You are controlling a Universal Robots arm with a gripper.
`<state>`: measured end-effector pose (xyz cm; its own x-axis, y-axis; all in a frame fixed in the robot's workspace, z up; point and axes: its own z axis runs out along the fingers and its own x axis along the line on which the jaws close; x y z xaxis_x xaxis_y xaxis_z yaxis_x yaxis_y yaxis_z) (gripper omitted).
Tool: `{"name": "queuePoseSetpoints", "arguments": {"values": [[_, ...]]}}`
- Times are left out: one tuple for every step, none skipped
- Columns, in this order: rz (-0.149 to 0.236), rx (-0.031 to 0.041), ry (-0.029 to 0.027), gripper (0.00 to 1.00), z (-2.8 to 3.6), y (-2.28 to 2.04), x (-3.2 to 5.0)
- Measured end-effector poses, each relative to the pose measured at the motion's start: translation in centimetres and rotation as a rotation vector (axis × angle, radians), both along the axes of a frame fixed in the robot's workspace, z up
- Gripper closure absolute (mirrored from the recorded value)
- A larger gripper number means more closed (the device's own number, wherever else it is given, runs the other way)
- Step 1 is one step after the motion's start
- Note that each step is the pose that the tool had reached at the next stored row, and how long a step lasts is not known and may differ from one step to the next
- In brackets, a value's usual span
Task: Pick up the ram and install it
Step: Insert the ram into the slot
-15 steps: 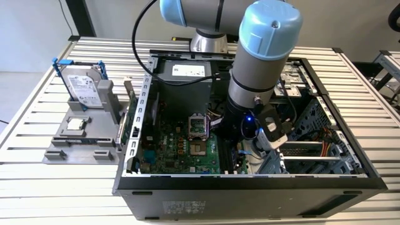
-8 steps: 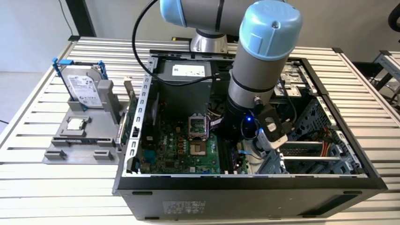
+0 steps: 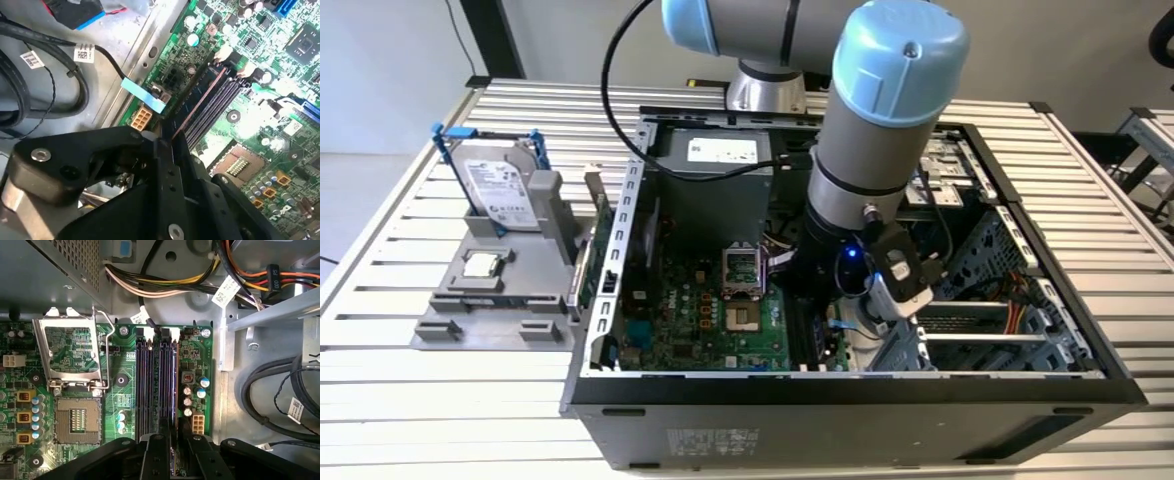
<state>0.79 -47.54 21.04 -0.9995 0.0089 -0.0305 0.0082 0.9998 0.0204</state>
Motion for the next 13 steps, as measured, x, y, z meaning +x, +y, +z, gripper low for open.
{"name": "queuePoseSetpoints", "arguments": {"values": [[0.000, -0.0003, 0.0001, 0.00, 0.45, 0.00, 0.00], [0.000, -0.0008, 0.0001, 0.00, 0.91, -0.01, 0.00], [0.000, -0.0005, 0.0000, 0.00, 1.38, -0.01, -0.01], [0.000, -0.0008, 0.0001, 0.00, 1.84, -0.01, -0.01], [0.000, -0.0006, 0.0001, 0.00, 2.30, -0.01, -0.01], [0.000, -0.0009, 0.0001, 0.00, 2.74, -0.01, -0.01], [0.000, -0.0006, 0.0000, 0.00, 3.20, -0.01, -0.01], [0.000, -0.0006, 0.0001, 0.00, 3.66, -0.01, -0.01], [0.000, -0.0006, 0.0001, 0.00, 4.11, -0.01, -0.01], [0.000, -0.0006, 0.0001, 0.00, 4.56, -0.01, -0.01], [0.000, -0.0008, 0.0001, 0.00, 5.01, -0.01, -0.01], [0.000, -0.0006, 0.0000, 0.00, 5.44, -0.01, -0.01], [0.000, -0.0008, 0.0001, 0.00, 5.92, -0.01, -0.01]]}}
